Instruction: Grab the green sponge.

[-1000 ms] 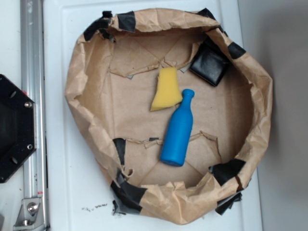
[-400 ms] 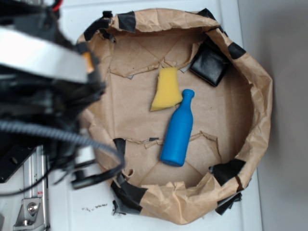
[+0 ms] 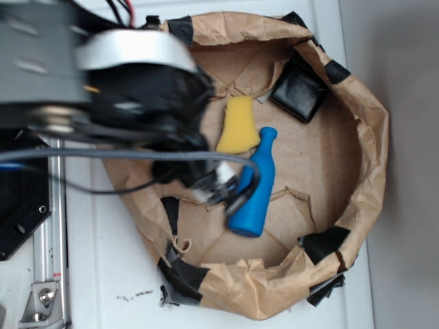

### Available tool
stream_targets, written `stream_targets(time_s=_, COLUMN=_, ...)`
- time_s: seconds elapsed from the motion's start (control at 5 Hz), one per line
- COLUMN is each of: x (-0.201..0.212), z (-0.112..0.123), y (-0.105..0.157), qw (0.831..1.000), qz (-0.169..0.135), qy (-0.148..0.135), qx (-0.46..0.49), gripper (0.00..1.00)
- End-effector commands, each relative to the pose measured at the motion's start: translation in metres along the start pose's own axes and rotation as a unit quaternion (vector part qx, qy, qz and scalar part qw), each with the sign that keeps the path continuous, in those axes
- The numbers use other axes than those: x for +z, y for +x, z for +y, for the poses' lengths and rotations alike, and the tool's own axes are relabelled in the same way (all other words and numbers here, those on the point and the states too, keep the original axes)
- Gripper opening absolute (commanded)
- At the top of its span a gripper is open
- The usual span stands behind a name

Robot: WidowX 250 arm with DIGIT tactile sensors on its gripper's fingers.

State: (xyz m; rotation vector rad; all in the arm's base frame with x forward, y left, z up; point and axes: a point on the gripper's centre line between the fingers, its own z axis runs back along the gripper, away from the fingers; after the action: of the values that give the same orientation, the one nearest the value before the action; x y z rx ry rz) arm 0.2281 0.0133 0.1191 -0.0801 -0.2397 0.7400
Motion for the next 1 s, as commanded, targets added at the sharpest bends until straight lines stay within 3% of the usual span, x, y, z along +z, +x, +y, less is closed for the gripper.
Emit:
stream_targets(time_s=0.0, x=-0.051, z=-0.004, y=0.029, qw=0.999, qz=-0.027, qy=0.009, qx=0.032, gripper=1.00)
stream_targets(time_s=0.2, x=-0.063, z=0.000, y=0.034, qw=0.999, qz=-0.020, qy=0.022, qx=0.025, gripper=1.00)
stream_targets(time_s=0.8, x=-0.078, z=0.052, y=0.055, qw=0.997, qz=-0.018, qy=0.064, qx=0.031, gripper=1.00)
